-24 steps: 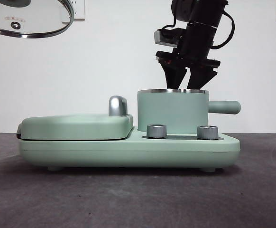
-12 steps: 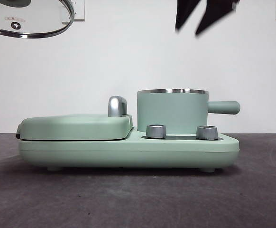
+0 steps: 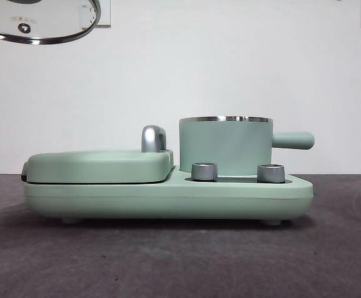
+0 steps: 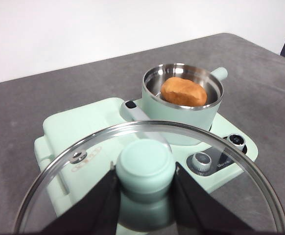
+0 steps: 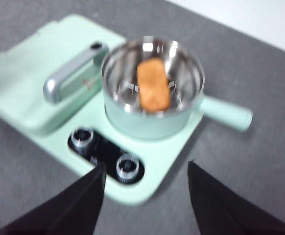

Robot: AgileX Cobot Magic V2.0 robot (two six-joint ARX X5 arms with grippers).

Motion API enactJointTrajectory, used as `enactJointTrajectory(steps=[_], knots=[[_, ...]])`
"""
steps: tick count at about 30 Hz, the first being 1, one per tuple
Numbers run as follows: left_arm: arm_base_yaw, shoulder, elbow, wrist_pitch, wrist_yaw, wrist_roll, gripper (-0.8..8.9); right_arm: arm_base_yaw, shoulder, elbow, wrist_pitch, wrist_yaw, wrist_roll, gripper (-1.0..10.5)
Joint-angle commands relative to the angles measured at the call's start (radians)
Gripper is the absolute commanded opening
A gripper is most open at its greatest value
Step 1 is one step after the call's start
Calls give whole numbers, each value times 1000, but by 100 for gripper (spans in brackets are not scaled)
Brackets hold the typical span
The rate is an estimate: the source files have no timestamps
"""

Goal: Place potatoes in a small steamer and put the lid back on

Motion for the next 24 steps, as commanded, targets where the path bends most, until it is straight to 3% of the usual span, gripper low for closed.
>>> enactJointTrajectory(steps=[1, 9, 16, 24], knots=[[-6, 16, 16, 48, 10, -2, 15, 5, -97, -71, 11, 16, 26, 258], [-14, 115, 26, 180, 69, -2, 15, 5, -354, -243, 2, 48, 119, 257], [-44, 308, 87, 346, 88, 17, 15, 5, -418, -257, -51, 48, 126, 257], [-84, 590, 261, 444, 93, 144, 15, 5, -417, -257, -57, 48, 126, 257]])
